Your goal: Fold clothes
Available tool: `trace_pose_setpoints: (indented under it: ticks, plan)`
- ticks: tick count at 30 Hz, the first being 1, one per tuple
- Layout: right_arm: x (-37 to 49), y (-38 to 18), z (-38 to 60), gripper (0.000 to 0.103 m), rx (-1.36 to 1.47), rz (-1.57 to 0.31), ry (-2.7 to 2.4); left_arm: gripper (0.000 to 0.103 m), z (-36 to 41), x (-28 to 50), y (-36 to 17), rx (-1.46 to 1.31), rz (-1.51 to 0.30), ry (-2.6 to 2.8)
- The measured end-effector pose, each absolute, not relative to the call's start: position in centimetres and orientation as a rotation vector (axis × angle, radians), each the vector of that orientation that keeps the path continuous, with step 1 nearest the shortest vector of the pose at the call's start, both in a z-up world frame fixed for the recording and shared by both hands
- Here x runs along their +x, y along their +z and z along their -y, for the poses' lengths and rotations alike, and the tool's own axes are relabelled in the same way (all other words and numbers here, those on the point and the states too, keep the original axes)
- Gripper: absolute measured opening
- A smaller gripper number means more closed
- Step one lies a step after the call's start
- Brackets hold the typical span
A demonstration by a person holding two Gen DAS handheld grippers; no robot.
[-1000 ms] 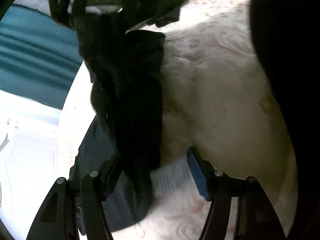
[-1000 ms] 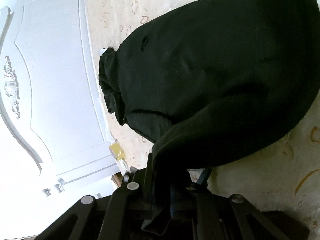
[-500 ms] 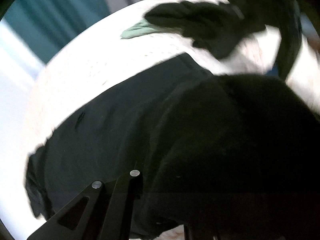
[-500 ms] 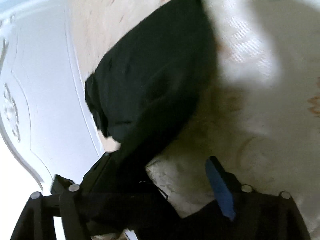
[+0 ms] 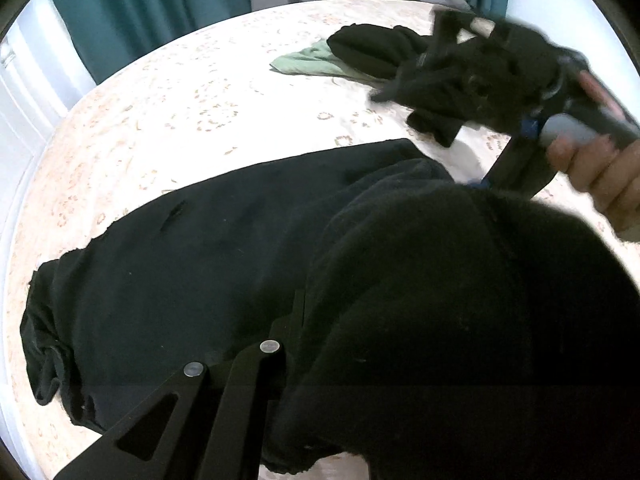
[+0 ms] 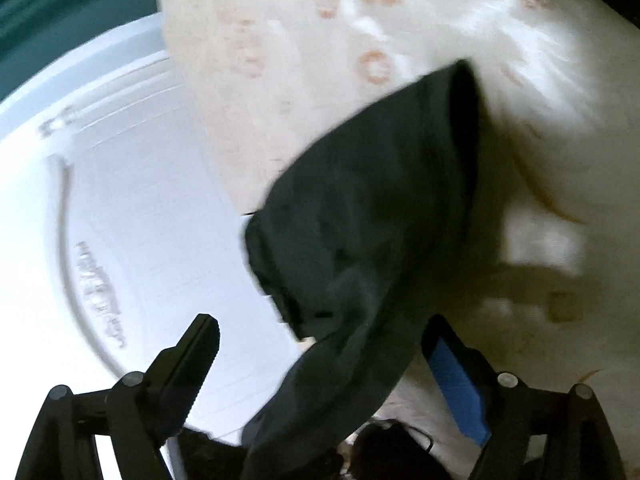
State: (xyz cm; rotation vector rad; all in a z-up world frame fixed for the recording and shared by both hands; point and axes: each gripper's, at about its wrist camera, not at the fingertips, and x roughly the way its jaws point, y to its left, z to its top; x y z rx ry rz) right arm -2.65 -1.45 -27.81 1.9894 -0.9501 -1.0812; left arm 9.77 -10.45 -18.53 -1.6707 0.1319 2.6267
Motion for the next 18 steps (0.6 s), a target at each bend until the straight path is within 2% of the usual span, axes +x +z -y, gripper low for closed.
trace_pose_setpoints:
  ticks: [2, 4, 6, 7, 8, 11, 14, 18]
  plan:
    - [-2.2, -28.9, 2.6, 0.085, 2.065, 0.860, -1.102, 0.006, 10.9, 9.8, -18.4, -1.684, -0.057, 2.615]
    - [-1.6, -30.0, 4.1, 0.078, 2.116, 0.785, -1.113, 0.006, 11.4, 9.8, -18.4, -1.698, 0.025, 2.600]
    - [-1.5, -30.1, 5.9, 0.054, 2.084, 0.801, -1.088, 0.006, 12.1, 9.8, -18.3, -1.713, 0.105, 2.583]
    - [-1.6, -29.9, 6.6, 0.017, 2.071, 0.802, -1.094, 0.006, 12.3, 9.8, -18.2, -1.722, 0.143, 2.578]
    - [-1.8, -29.7, 7.0, 0.007, 2.075, 0.802, -1.109, 0.005, 12.5, 9.9, -18.2, -1.735, 0.173, 2.571]
    - [-2.4, -27.8, 7.1, 0.005, 2.034, 0.843, -1.169, 0.005, 11.4, 10.0, -17.4, -1.755, 0.252, 2.544]
    - [-3.4, -23.1, 4.8, 0.004, 1.910, 0.834, -1.283, 0.005, 9.2, 10.1, -15.6, -1.716, 0.265, 2.546]
    - [-5.1, -15.4, -0.8, 0.004, 1.704, 0.861, -1.461, 0.005, 6.2, 8.9, -10.1, -1.446, 0.428, 2.532]
